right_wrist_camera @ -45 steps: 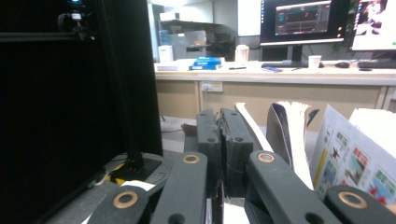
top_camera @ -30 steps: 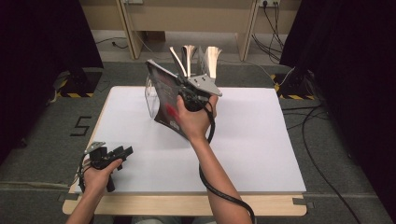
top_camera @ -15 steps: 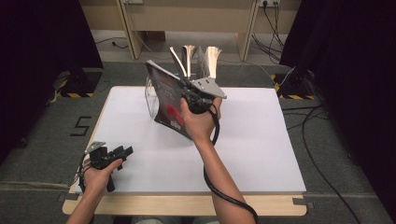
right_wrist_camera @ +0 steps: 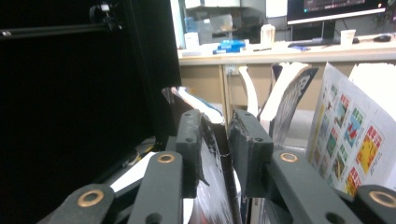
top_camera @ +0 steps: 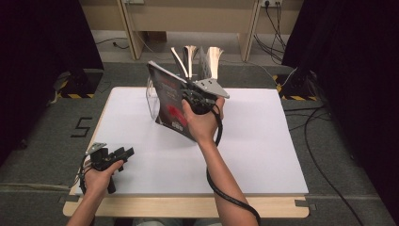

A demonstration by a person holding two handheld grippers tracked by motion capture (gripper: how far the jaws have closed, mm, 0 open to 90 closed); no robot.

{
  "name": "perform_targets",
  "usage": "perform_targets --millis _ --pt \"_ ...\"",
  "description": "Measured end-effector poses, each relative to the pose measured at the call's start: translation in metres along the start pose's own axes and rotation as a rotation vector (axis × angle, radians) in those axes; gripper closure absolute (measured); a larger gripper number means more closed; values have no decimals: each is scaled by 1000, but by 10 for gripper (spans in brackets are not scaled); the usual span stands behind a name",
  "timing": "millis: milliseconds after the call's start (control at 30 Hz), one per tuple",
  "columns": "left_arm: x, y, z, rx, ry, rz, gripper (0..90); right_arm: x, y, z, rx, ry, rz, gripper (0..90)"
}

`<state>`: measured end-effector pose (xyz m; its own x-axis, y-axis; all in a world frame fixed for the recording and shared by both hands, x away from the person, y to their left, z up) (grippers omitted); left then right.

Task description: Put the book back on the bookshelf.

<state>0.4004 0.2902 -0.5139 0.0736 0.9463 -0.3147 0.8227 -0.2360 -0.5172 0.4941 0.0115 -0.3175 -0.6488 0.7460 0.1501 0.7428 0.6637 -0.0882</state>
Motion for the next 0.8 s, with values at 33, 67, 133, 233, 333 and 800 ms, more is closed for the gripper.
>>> perform_targets --millis 33,67,133,233,333,800 --pt "0 0 0 -1 2 0 479 -1 1 2 10 6 3 726" --pt "0 0 0 -3 5 1 478 -2 2 3 18 7 4 729" --pt "-1 -1 -1 -6 12 -1 477 -4 2 7 33 7 4 731" --pt "-3 -1 -3 -14 28 -3 471 -6 -1 12 41 1 5 723" --pt "-6 -2 -4 -25 47 -5 467 -6 -4 17 53 -11 9 712" --pt "-19 -4 -7 -56 144 -25 398 -10 -8 21 118 -34 57 867"
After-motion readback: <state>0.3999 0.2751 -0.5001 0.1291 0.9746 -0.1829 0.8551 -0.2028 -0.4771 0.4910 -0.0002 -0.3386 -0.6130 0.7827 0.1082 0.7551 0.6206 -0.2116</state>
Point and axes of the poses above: each handheld gripper's, and its own axes: y roughly forward along the jaws, z roughly out of its underside, x roughly to its left, the point moved 5 cm from there along y, roughly forward along the jaws, and after that the axes turned 10 degrees about -z, right-handed, at the moved point
